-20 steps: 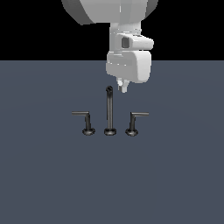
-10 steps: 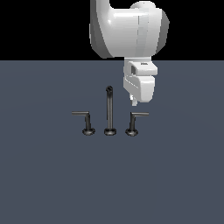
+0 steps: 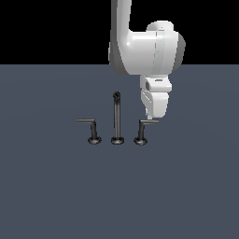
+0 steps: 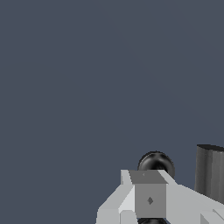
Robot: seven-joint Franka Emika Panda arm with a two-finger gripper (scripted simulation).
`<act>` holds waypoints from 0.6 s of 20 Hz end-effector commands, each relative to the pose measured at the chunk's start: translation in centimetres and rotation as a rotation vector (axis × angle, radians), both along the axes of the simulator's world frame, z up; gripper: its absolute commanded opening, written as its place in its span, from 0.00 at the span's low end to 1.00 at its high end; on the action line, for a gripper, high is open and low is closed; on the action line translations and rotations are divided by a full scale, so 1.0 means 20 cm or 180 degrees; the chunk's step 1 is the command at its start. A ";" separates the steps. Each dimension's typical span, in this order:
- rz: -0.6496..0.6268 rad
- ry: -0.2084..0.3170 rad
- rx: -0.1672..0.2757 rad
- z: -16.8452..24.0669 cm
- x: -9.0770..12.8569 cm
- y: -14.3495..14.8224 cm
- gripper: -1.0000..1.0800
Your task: Turn on the faucet by rotating a designated handle.
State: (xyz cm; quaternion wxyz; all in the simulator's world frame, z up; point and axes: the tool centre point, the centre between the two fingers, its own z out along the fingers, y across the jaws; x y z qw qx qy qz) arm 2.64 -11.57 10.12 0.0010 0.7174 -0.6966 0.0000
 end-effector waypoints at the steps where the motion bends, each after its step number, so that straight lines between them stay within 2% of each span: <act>1: -0.0046 -0.0004 0.0002 -0.01 0.01 -0.01 0.00; 7: -0.0052 -0.0003 0.0003 -0.02 0.01 -0.02 0.00; 12: -0.0052 -0.0003 0.0003 -0.02 -0.07 -0.06 0.00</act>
